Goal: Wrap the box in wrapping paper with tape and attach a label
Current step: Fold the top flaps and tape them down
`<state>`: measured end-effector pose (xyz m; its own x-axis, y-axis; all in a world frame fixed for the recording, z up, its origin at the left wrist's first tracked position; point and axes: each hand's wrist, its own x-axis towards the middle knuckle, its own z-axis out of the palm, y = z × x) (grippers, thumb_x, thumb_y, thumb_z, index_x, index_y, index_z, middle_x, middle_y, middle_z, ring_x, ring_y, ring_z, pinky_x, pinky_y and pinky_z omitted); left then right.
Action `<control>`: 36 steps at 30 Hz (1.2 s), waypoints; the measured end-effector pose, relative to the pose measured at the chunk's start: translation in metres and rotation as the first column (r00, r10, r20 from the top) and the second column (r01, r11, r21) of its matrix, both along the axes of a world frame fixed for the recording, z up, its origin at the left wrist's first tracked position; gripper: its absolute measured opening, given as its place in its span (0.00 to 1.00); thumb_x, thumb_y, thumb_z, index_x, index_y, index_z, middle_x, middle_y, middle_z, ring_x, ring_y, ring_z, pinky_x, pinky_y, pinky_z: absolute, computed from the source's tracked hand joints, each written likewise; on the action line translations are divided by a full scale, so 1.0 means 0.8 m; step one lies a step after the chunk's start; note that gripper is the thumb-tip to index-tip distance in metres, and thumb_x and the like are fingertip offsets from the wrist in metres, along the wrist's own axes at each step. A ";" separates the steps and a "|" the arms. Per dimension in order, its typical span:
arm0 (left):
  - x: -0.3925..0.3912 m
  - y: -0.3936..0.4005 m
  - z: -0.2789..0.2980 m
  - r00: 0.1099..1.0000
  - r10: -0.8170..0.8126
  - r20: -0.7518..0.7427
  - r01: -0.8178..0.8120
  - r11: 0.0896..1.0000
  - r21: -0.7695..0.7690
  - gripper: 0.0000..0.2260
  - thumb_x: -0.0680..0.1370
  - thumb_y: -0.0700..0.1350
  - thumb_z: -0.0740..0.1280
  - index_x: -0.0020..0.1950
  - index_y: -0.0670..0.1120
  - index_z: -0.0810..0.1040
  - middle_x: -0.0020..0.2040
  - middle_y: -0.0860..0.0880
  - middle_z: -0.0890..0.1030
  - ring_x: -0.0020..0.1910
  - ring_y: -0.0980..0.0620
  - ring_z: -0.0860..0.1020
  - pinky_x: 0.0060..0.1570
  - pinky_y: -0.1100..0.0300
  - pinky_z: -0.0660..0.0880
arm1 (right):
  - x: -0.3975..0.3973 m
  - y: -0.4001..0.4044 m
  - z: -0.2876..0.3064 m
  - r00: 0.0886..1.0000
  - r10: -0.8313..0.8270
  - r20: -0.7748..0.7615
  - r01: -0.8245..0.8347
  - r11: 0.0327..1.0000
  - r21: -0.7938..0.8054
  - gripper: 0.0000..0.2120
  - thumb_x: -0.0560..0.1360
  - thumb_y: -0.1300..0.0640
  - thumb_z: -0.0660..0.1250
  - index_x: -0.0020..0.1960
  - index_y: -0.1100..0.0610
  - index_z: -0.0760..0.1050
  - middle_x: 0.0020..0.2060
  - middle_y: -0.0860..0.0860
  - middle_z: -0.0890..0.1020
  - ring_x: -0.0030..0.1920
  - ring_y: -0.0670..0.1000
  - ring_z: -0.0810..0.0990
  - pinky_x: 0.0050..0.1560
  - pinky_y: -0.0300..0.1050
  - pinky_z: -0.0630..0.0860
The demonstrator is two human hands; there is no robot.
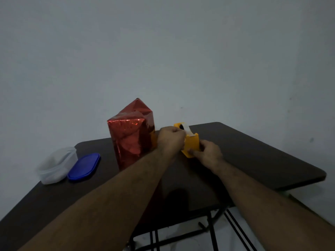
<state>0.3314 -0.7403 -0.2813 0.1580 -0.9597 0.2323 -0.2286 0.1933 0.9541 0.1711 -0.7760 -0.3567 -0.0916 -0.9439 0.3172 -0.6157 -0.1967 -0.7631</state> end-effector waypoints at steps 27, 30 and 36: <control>-0.047 -0.083 0.032 0.991 -0.011 0.133 -0.067 0.820 0.568 0.15 0.74 0.39 0.68 0.35 0.50 0.65 0.27 0.52 0.64 0.26 0.52 0.56 0.30 0.59 0.57 | -0.004 -0.007 0.006 0.997 -0.069 -0.017 0.071 0.994 0.081 0.25 0.79 0.46 0.74 0.73 0.54 0.78 0.65 0.52 0.83 0.65 0.55 0.81 0.66 0.54 0.78; -0.054 -0.078 0.037 0.991 0.007 0.134 -0.079 0.840 0.536 0.15 0.75 0.39 0.67 0.34 0.50 0.64 0.29 0.51 0.62 0.27 0.51 0.55 0.33 0.59 0.57 | -0.004 -0.007 0.007 0.997 -0.077 -0.013 0.078 0.993 0.093 0.24 0.79 0.46 0.74 0.72 0.54 0.77 0.65 0.53 0.83 0.65 0.55 0.81 0.66 0.55 0.78; -0.065 -0.064 0.052 0.995 0.056 0.077 -0.088 0.858 0.506 0.12 0.75 0.40 0.65 0.36 0.49 0.66 0.31 0.51 0.61 0.28 0.51 0.55 0.33 0.58 0.59 | -0.004 -0.005 0.006 0.997 -0.078 -0.014 0.079 0.994 0.072 0.24 0.79 0.47 0.74 0.72 0.55 0.78 0.65 0.53 0.83 0.66 0.56 0.81 0.68 0.56 0.78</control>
